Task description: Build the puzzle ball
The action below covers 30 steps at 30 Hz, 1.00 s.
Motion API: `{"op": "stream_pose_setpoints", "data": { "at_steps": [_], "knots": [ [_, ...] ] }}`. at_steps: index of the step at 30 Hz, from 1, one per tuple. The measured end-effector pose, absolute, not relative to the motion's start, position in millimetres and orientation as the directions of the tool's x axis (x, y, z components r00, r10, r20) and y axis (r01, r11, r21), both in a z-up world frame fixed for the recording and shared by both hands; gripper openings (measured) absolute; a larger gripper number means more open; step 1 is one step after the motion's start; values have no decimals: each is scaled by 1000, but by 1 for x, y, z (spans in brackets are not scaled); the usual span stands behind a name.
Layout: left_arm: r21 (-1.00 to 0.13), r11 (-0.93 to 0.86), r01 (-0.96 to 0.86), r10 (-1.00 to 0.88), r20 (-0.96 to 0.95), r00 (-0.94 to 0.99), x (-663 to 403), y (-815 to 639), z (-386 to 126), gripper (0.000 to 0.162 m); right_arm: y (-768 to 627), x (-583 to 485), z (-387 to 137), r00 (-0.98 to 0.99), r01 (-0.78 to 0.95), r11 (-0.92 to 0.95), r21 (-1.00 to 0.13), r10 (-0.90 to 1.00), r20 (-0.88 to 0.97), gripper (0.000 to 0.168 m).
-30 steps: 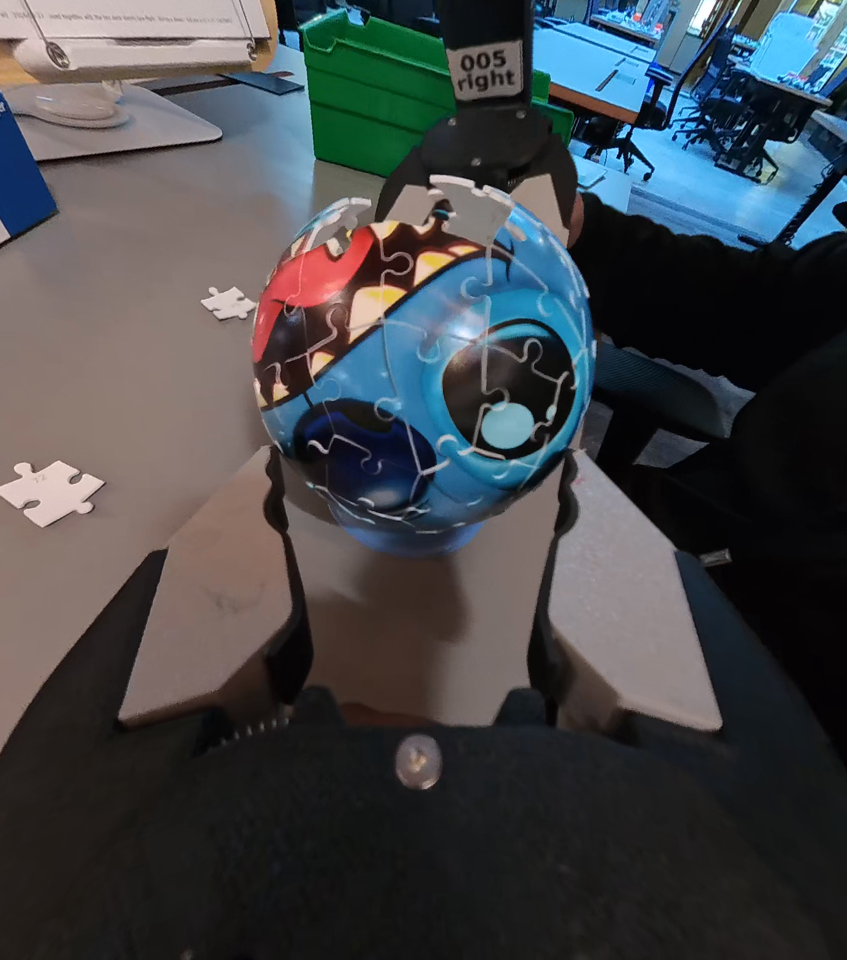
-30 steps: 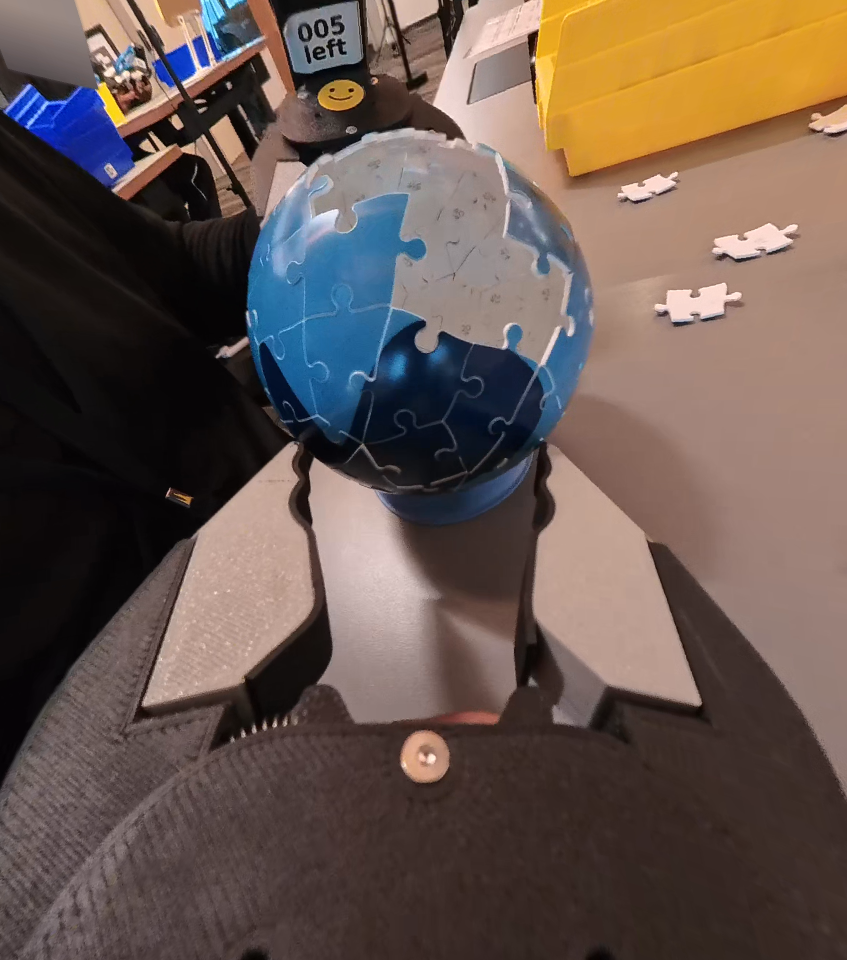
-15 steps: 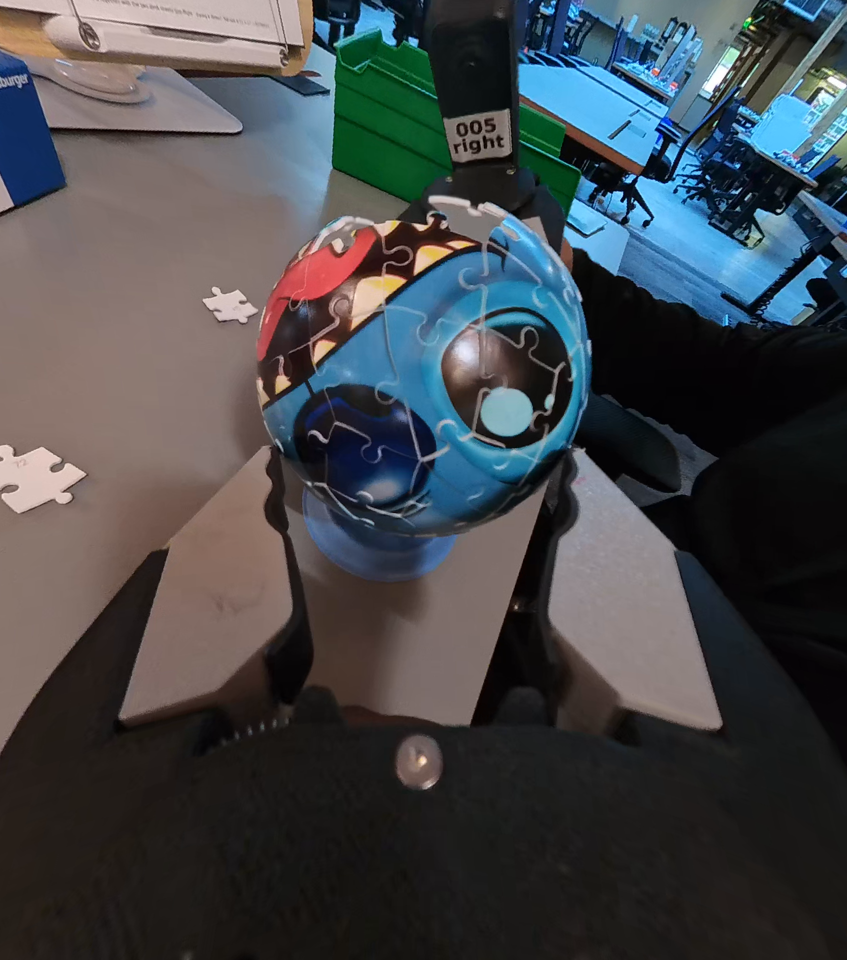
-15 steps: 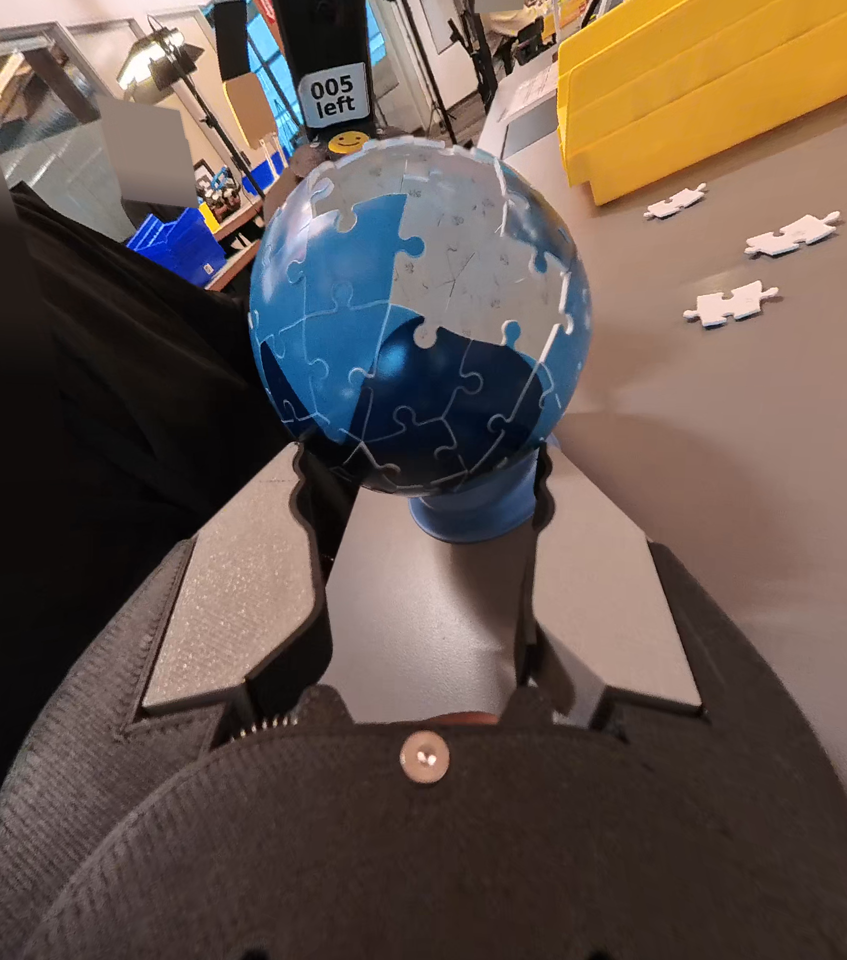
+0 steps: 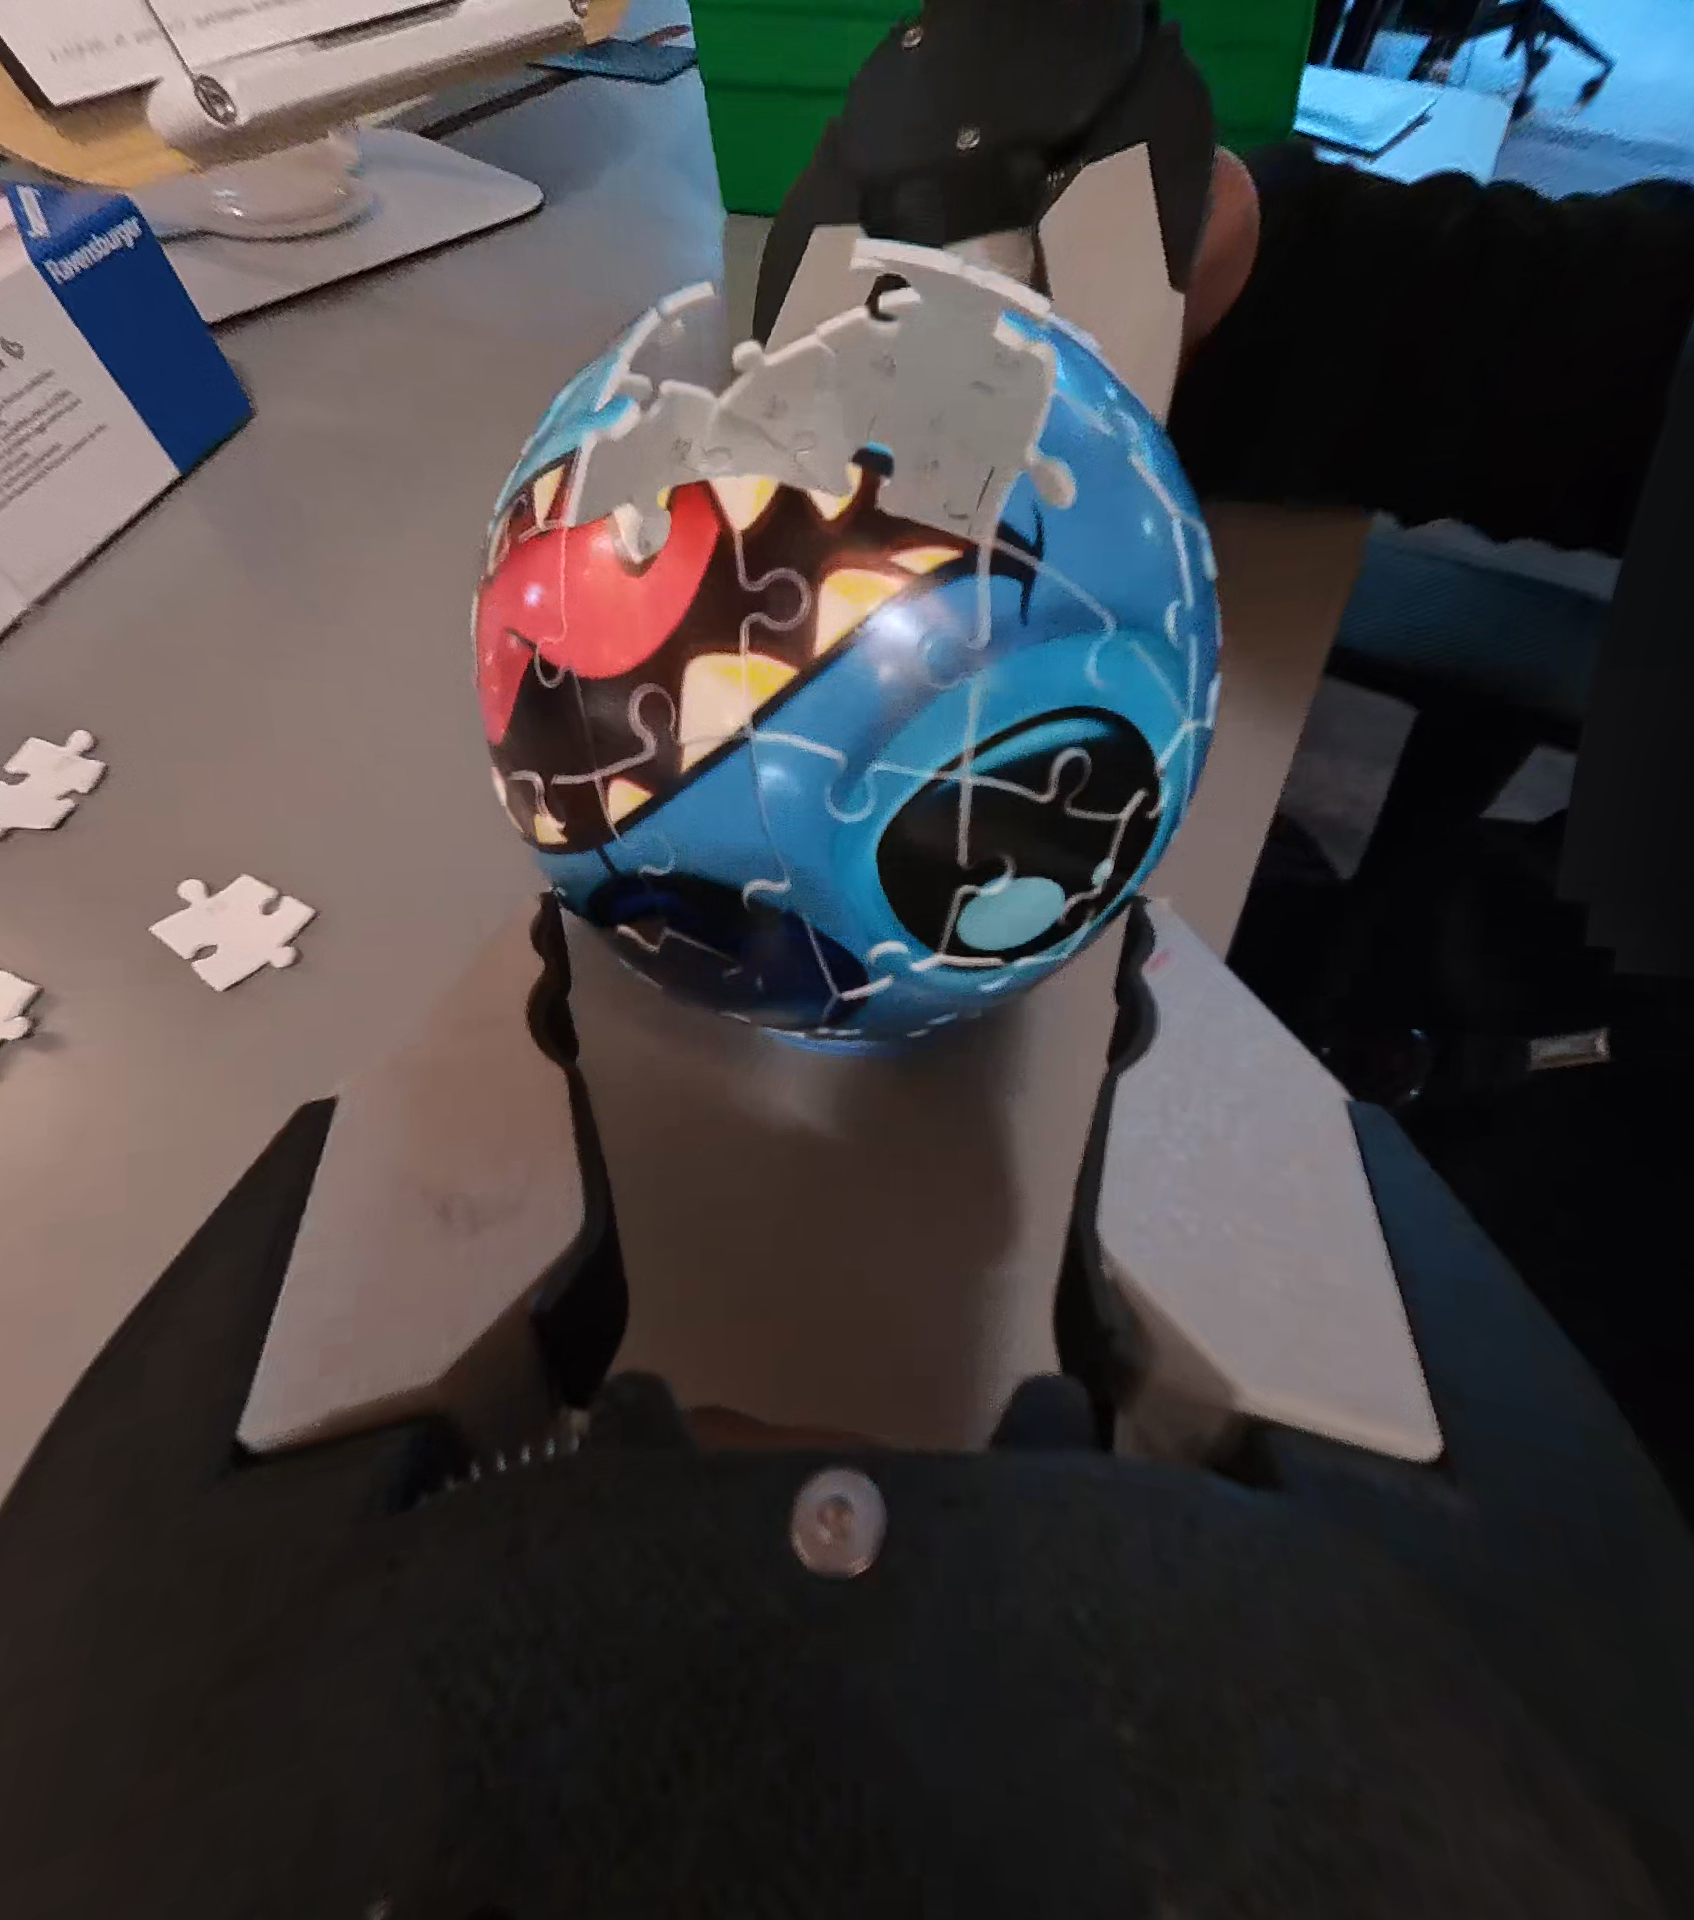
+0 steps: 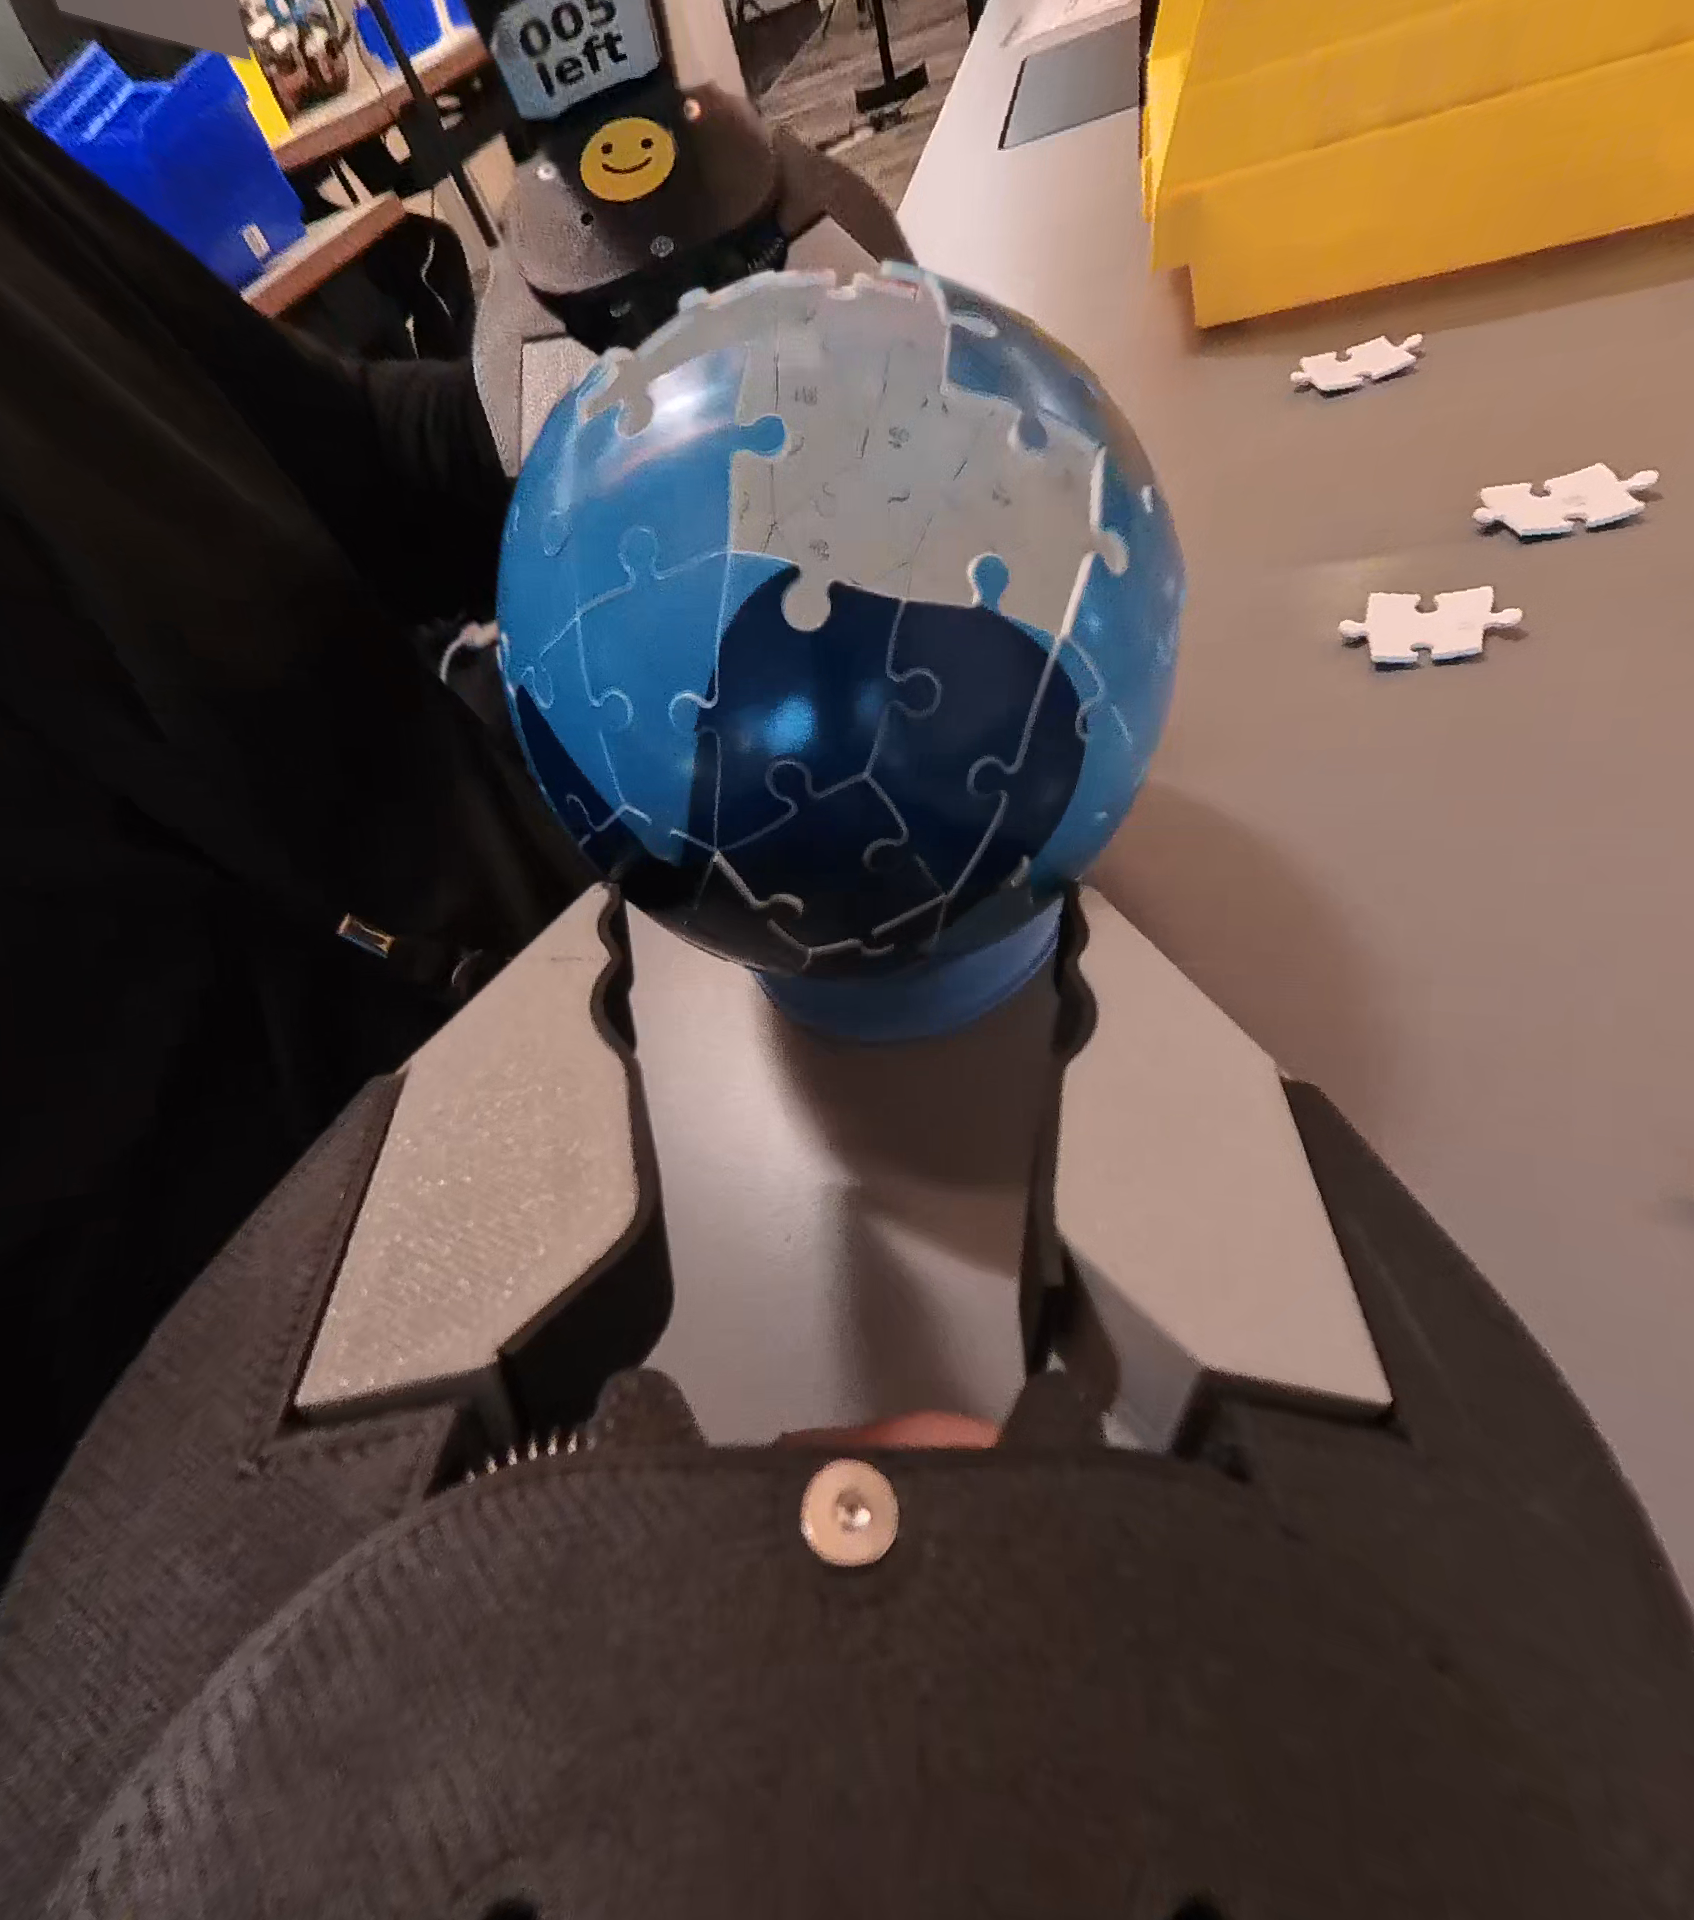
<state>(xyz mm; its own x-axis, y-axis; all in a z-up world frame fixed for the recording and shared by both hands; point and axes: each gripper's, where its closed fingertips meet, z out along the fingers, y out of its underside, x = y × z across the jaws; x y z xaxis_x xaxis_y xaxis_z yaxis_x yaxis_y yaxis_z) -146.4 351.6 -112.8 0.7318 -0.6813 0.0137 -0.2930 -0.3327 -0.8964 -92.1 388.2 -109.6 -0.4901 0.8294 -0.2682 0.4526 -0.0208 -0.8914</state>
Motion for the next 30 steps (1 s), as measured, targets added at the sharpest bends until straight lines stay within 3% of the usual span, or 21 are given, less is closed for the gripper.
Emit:
{"op": "stream_pose_setpoints", "data": {
  "at_steps": [4, 9, 14, 20, 30],
  "knots": [
    [-898, -309, -315, -666, -32, 745, -152, 347, -110, 99, 396, -94, -116, -471, 468, 47, -883, 858, -204, 81],
    [-915, -322, -242, -708, 62, 704, -157, 335, -92, 92, 414, -91, -114, -411, 461, 50, -886, 897, -162, 79],
    [-913, -275, -302, -743, 2, 670, -178, 351, -89, 103, 400, -84, -95, -439, 408, -5, -913, 876, -201, 81],
    [-914, -308, -265, -840, 131, 527, -160, 355, -90, 104, 383, -93, -107, -434, 451, 57, -891, 886, -163, 89],
    [-899, -234, -370, -779, -54, 625, -158, 346, -96, 96, 400, -98, -112, -438, 459, 92, -883, 888, -136, 93]
  ]
}}
